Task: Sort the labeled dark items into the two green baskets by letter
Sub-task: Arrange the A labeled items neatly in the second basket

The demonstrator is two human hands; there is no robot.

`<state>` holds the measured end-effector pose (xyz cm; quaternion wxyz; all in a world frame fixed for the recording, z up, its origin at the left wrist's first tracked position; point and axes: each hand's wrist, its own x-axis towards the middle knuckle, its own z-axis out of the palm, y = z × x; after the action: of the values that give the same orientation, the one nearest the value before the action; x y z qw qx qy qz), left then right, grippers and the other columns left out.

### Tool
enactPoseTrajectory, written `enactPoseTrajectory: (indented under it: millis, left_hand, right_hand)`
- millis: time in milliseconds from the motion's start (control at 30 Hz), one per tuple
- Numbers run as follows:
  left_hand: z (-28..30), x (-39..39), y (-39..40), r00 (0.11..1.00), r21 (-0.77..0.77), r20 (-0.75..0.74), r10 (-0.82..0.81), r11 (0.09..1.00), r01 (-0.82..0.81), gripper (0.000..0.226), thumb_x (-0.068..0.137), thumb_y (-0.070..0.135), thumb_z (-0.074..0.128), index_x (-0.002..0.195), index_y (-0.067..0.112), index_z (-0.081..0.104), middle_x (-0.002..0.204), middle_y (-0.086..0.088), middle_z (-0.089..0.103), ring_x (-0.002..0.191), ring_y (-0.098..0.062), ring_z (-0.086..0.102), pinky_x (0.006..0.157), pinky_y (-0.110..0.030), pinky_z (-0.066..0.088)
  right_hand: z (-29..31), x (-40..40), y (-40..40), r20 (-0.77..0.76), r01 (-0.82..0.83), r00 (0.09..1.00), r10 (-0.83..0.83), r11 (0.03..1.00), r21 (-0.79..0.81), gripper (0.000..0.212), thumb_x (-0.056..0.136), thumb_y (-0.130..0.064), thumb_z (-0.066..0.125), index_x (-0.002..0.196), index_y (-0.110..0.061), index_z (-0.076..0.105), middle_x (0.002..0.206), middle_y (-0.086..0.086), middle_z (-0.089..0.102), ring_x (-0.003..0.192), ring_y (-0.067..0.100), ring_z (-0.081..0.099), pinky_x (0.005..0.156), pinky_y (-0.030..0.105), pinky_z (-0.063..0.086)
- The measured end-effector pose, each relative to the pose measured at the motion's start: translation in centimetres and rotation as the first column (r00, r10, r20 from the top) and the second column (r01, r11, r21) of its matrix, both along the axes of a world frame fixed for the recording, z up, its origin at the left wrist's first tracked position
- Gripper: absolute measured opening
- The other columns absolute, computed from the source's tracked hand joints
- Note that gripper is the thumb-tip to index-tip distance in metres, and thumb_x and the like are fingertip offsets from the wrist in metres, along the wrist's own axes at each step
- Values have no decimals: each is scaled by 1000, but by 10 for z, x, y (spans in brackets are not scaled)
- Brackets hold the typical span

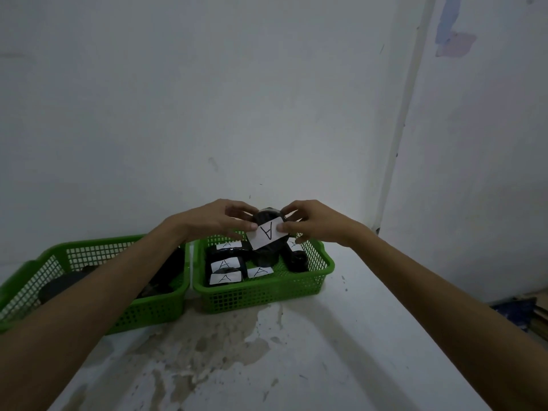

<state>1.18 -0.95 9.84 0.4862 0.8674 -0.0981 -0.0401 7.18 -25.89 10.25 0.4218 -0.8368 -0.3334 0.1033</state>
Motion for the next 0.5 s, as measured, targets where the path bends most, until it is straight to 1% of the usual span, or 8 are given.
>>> enactPoseTrajectory:
  millis: [67,133,233,300,400,433,500]
  left_hand:
    - [-1,0,-1,1000,4,6,4,1000,-4,45,87,25,71,130,18,58,120,0,69,105,-10,68,84,-26,57]
    - [-2,1,-1,1000,-17,10,13,1000,-12,42,88,22,70,128,16,59,118,-2,69,103,-10,69,82,-25,57]
    - [-6,5,0,1000,-120,3,24,993,-24,35,89,17,69,123,10,61,116,-7,70,103,-16,70,85,-27,57]
    - [-9,7,-1,999,-217,3,50,975,-48,31,88,15,69,117,10,62,116,-10,70,102,-18,71,84,-25,57]
    - [-17,12,-3,996,-350,-26,81,933,-85,38,84,16,71,118,5,61,115,-12,71,103,-23,71,83,-24,57]
    - [-21,13,-3,995,-359,-42,85,928,-95,42,82,17,73,120,4,60,116,-13,71,104,-25,71,84,-25,57]
    - [-30,17,-2,993,-322,-63,97,940,-112,49,78,24,77,121,5,60,117,-14,70,105,-26,70,86,-29,58]
  right_hand:
    - [-3,1,0,-25,9,1000,-8,1000,17,47,88,-29,75,127,-9,60,109,9,71,94,22,70,78,35,62]
    - [-5,1,1,-17,19,1000,-19,999,29,50,88,-32,74,130,-10,59,113,9,70,95,20,69,77,34,62]
    - [-6,3,2,-27,50,998,-48,995,81,61,86,-37,75,137,-14,52,119,5,67,99,18,69,75,31,62]
    - [-9,5,2,-87,81,994,-70,989,126,68,84,-36,77,141,-17,45,121,4,65,100,18,70,75,33,62]
    - [-20,9,6,-194,108,979,-68,973,203,69,87,-30,76,143,-12,41,121,9,66,103,22,70,74,33,62]
    - [-24,10,7,-219,123,973,-72,965,231,66,88,-27,75,142,-10,42,119,11,67,102,22,70,72,31,61]
    - [-31,15,11,-250,156,964,-91,954,256,58,89,-24,74,137,-8,46,117,13,68,99,21,70,69,27,59]
